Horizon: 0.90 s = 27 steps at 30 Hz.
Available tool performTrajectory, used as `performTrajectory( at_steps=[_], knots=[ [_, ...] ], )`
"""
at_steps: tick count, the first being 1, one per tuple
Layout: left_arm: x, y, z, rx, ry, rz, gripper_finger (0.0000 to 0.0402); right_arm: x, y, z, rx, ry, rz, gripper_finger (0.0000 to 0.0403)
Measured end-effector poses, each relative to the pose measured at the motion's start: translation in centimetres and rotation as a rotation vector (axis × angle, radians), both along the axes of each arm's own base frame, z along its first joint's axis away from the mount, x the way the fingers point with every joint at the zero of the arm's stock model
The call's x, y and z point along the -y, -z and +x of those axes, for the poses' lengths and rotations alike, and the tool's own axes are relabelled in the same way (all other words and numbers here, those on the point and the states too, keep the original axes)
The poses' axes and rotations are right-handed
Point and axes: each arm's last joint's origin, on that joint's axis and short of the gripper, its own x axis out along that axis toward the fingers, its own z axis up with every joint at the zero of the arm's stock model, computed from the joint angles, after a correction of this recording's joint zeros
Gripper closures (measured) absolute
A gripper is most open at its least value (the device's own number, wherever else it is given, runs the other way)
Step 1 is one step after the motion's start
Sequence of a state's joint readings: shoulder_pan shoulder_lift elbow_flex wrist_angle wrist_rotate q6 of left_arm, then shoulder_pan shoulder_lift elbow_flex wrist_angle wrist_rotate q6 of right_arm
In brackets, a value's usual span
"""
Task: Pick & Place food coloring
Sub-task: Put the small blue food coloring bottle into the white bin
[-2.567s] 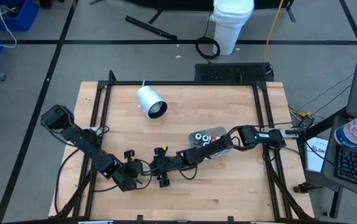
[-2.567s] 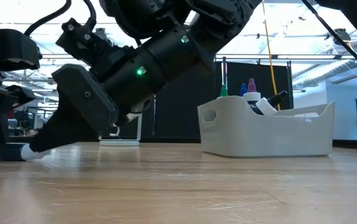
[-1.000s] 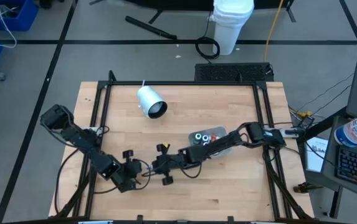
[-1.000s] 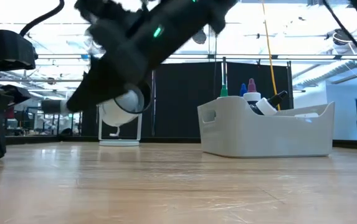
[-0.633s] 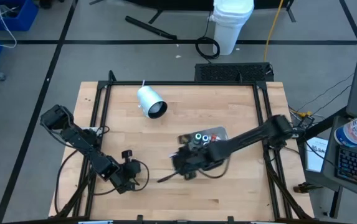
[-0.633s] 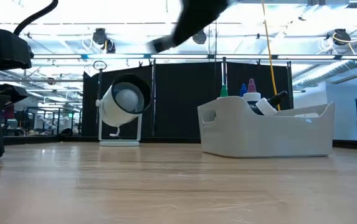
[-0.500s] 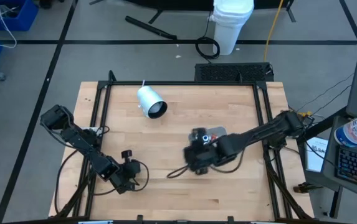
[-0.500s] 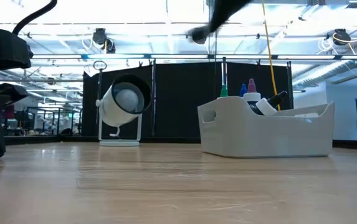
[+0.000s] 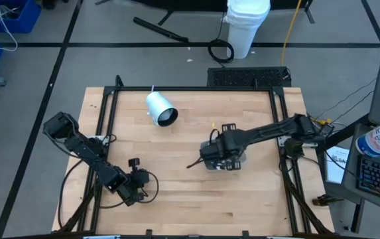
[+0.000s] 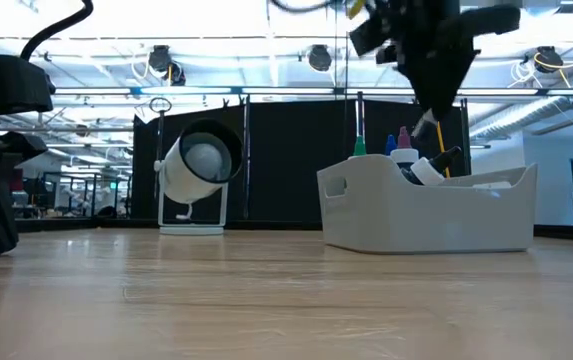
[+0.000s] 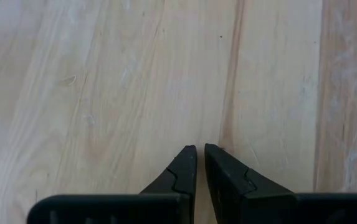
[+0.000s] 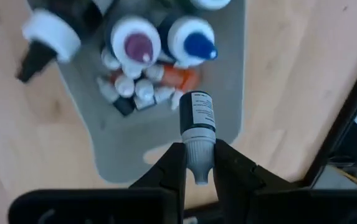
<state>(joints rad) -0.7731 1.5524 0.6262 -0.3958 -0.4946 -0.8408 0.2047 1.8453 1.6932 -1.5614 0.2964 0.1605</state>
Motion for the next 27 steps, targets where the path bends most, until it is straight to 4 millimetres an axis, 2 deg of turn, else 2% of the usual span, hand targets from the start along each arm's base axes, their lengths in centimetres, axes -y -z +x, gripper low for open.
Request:
performTrajectory(
  at_steps=[4, 7, 10, 20, 27],
  knots=[
    [0.0, 0.0, 0.0, 0.004, -0.006, -0.006, 0.036, 1.0, 1.6, 0.7, -0.075, 0.013, 0.045, 0.0353],
    [0.0, 0.0, 0.0, 0.005, -0.014, -0.01, 0.036, 1.7, 1.8, 0.7, -0.11, 0.024, 0.086, 0.0353],
    [0.1, 0.0, -0.1, 0.006, -0.01, -0.01, 0.036, 2.5, 2.8, 0.8, -0.144, 0.04, 0.115, 0.0353],
    [0.5, 0.0, -0.4, 0.008, 0.009, -0.009, 0.036, 5.5, 5.8, -0.8, -0.297, 0.121, 0.144, 0.0353],
    [0.5, 0.0, -0.4, 0.009, 0.01, -0.01, 0.036, 5.9, 7.0, -0.8, -0.257, 0.122, 0.18, 0.0353]
  ],
)
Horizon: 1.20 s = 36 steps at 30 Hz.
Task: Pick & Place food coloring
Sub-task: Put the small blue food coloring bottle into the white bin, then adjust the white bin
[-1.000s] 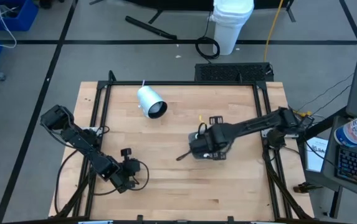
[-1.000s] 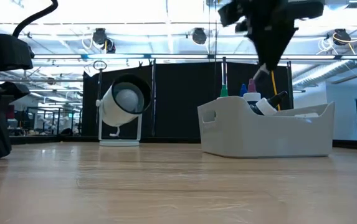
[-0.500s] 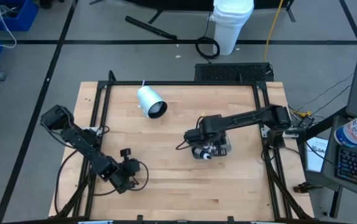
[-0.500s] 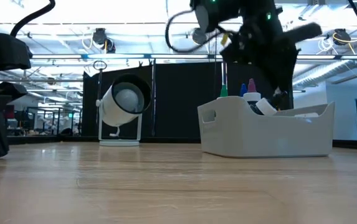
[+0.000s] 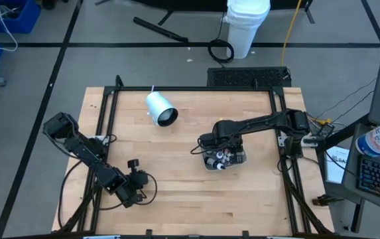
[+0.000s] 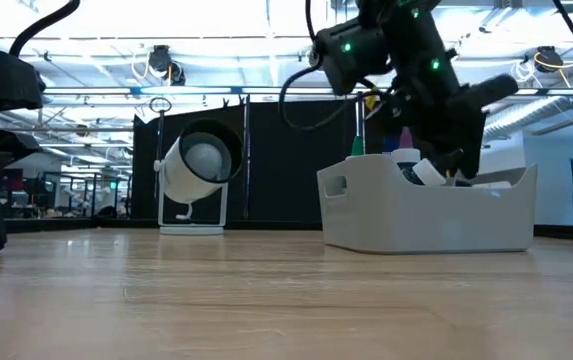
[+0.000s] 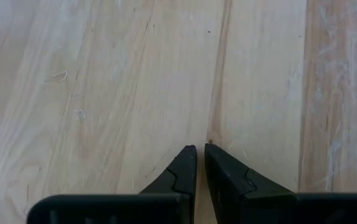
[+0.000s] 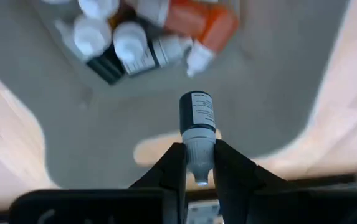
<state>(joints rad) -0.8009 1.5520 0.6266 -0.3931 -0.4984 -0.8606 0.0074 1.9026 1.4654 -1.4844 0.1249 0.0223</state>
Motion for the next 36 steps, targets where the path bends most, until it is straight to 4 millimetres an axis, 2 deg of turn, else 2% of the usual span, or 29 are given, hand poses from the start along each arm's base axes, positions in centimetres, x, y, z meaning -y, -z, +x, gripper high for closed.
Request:
performTrajectory(
  at_steps=[7, 10, 13, 25, 30, 36],
  knots=[
    [0.0, 0.0, 0.0, 0.001, -0.002, -0.002, 0.036, -0.2, 0.8, 0.6, 0.079, -0.001, 0.056, 0.0353],
    [0.0, 0.0, 0.0, 0.003, -0.009, -0.006, 0.036, -0.2, 1.9, 0.2, 0.045, -0.004, 0.059, 0.0353],
    [0.0, 0.0, 0.0, 0.004, -0.011, -0.008, 0.036, -0.1, 2.2, -0.3, 0.024, 0.011, 0.051, 0.0347],
    [0.0, 0.0, 0.0, 0.005, -0.01, -0.006, 0.036, -0.1, 2.3, -0.5, 0.01, 0.01, 0.016, 0.0233],
    [0.0, 0.0, 0.0, 0.005, -0.011, -0.007, 0.036, 0.0, 1.0, -0.2, 0.002, 0.018, -0.034, 0.0215],
    [0.0, 0.0, 0.0, 0.005, -0.01, -0.006, 0.036, 0.1, -2.4, 0.7, 0.048, 0.038, -0.117, 0.0212]
  ],
)
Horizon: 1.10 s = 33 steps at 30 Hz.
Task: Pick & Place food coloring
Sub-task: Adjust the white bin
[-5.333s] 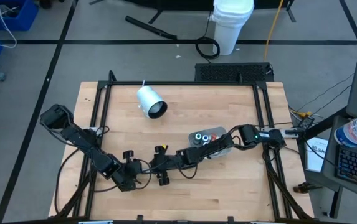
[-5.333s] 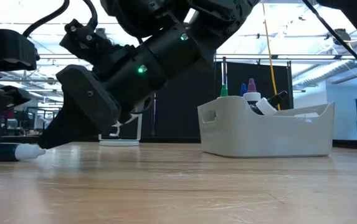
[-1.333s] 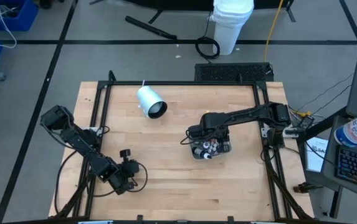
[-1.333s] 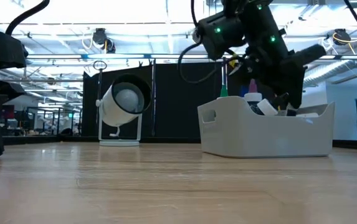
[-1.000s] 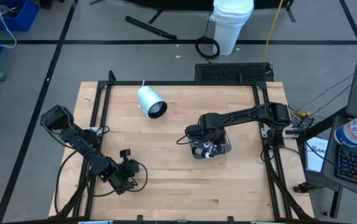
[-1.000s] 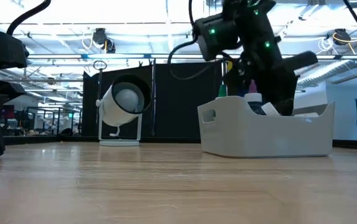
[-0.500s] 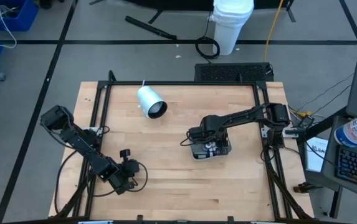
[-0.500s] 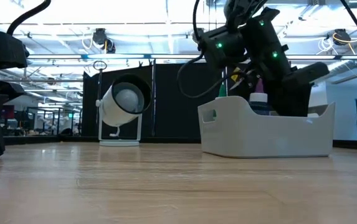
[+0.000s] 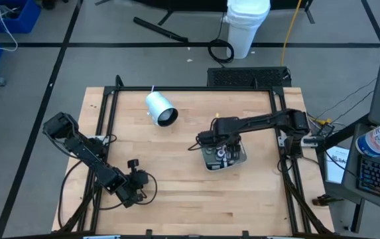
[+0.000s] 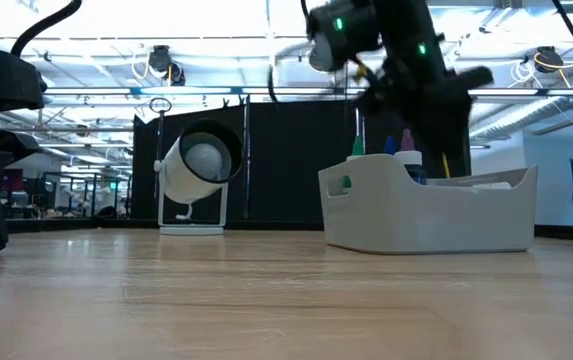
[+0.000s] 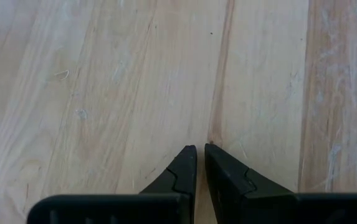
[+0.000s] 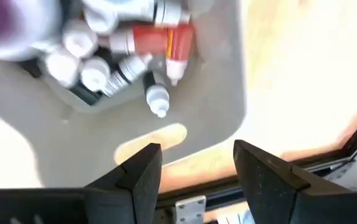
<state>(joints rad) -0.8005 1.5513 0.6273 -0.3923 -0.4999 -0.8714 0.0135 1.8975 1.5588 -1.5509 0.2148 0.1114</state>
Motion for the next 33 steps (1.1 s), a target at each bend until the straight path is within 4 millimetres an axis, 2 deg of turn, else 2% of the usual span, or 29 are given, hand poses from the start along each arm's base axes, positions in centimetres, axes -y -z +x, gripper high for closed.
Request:
performTrajectory(
  at_steps=[6, 9, 12, 18, 22, 25, 30, 33],
  knots=[
    [0.0, 0.0, 0.0, 0.001, -0.005, -0.003, 0.036, -1.4, -3.8, 0.4, 0.157, -0.036, -0.048, 0.0221],
    [0.0, 0.0, 0.0, 0.001, -0.006, -0.004, 0.036, -2.6, -5.6, 0.1, 0.239, -0.055, -0.048, 0.0238],
    [0.0, 0.0, 0.0, 0.002, -0.007, -0.004, 0.036, -3.6, -7.1, -0.6, 0.328, -0.056, -0.045, 0.0275],
    [0.0, 0.0, 0.0, 0.014, -0.028, -0.011, 0.036, -5.3, -9.0, -2.7, 0.387, 0.026, -0.061, 0.0387],
    [0.0, 0.0, 0.1, 0.027, -0.034, -0.004, 0.036, -5.6, -8.4, -3.7, 0.389, 0.118, -0.086, 0.0394],
    [0.0, -0.1, 0.1, 0.03, -0.035, -0.007, 0.036, -5.2, -6.6, -5.0, 0.319, 0.166, -0.122, 0.0401],
    [0.0, -0.1, 0.1, 0.03, -0.033, -0.008, 0.036, -3.5, -3.9, -8.6, 0.232, 0.298, -0.196, 0.0402],
    [0.0, -0.1, 0.1, 0.03, -0.032, -0.006, 0.036, -2.5, -2.7, -10.6, 0.245, 0.361, -0.205, 0.0402]
  ],
)
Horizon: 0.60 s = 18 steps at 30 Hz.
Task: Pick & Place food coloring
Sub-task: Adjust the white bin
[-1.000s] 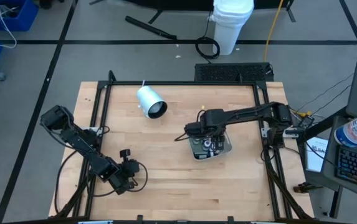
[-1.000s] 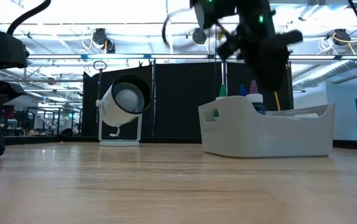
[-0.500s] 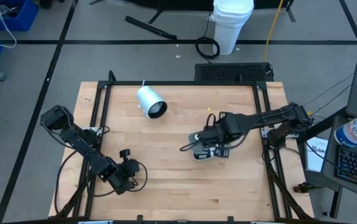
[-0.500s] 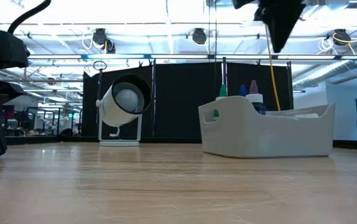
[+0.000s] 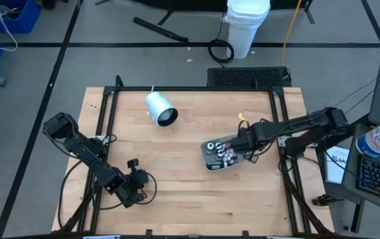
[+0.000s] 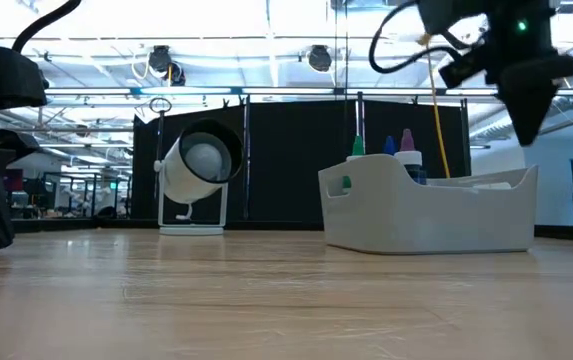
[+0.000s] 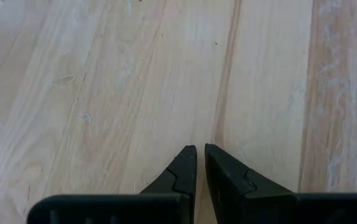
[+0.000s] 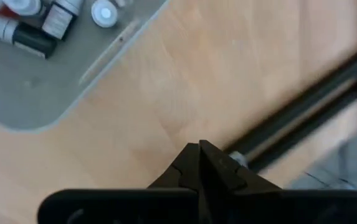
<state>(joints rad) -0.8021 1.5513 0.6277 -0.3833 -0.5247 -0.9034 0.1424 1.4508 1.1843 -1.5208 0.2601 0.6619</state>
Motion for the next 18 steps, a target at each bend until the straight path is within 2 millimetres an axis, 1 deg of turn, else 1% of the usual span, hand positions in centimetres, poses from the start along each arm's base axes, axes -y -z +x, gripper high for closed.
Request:
performTrajectory(
  at_steps=[3, 6, 10, 14, 18],
  knots=[
    [0.0, 0.0, 0.0, -0.001, 0.004, 0.002, 0.036, 0.8, 1.3, -1.4, 0.096, 0.048, 0.052, 0.0402],
    [0.0, 0.0, 0.0, -0.001, 0.006, 0.004, 0.036, 1.1, 3.1, -1.9, 0.186, 0.076, 0.124, 0.0402],
    [0.0, 0.0, 0.0, -0.001, 0.006, 0.004, 0.036, 1.1, 5.4, -2.3, 0.206, 0.075, 0.186, 0.0403],
    [0.0, 0.0, 0.0, -0.001, 0.007, 0.005, 0.036, 1.1, 6.6, -2.1, 0.249, 0.071, 0.191, 0.0403],
    [-0.1, 0.0, 0.1, -0.001, 0.003, 0.005, 0.036, 1.0, 6.8, -1.5, 0.316, 0.058, 0.197, 0.0403]
  ],
)
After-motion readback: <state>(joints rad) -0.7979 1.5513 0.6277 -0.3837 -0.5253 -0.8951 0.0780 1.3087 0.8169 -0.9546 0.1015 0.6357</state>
